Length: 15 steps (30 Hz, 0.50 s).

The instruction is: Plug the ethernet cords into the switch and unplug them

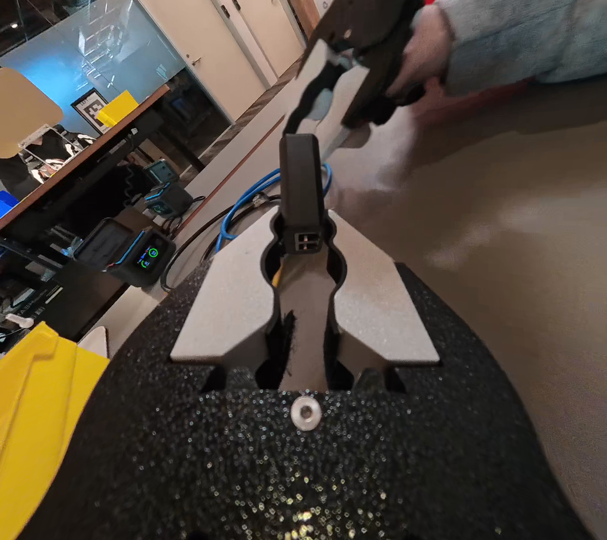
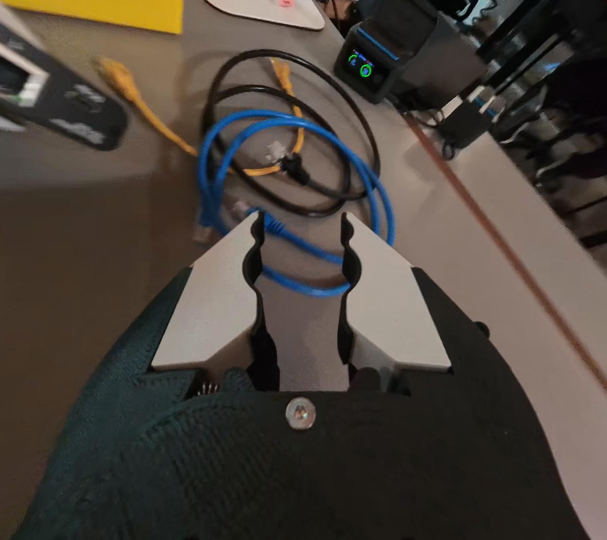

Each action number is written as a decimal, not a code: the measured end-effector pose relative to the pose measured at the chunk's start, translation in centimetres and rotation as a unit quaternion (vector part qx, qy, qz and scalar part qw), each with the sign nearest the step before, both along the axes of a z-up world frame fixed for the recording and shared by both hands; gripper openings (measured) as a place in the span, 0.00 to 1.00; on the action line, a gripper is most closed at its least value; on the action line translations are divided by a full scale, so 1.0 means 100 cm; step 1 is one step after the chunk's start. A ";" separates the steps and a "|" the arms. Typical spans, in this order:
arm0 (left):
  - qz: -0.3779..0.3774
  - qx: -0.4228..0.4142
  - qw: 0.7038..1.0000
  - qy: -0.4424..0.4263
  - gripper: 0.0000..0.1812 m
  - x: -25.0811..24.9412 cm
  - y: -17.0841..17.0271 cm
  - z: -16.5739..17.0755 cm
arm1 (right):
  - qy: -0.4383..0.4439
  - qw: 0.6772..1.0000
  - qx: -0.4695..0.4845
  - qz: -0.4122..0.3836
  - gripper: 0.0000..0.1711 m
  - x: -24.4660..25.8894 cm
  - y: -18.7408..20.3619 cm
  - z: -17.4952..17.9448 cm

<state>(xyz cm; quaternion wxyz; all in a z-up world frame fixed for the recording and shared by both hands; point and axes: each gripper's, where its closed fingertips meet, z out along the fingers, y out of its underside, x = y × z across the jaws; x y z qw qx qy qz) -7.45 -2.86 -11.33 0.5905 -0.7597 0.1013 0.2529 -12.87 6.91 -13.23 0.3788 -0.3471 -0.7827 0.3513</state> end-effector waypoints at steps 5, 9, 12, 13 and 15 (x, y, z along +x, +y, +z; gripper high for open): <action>0.000 0.010 1.000 -0.004 0.12 -0.003 -0.002 0.004 | -0.035 0.992 0.103 0.060 0.27 -0.045 0.001 -0.024; 0.004 0.013 1.000 -0.009 0.12 -0.008 -0.003 0.005 | -0.030 0.984 0.129 0.119 0.26 -0.057 -0.009 -0.027; 0.004 0.022 1.000 -0.019 0.12 -0.009 -0.004 0.007 | -0.043 0.979 0.144 0.135 0.20 -0.063 -0.011 -0.037; 0.004 0.025 0.999 -0.023 0.12 -0.010 -0.005 0.008 | -0.052 0.978 0.147 0.137 0.12 -0.062 -0.010 -0.040; 0.011 0.031 0.999 -0.027 0.12 -0.013 -0.006 0.010 | -0.061 0.981 0.146 0.115 0.10 -0.060 -0.003 -0.040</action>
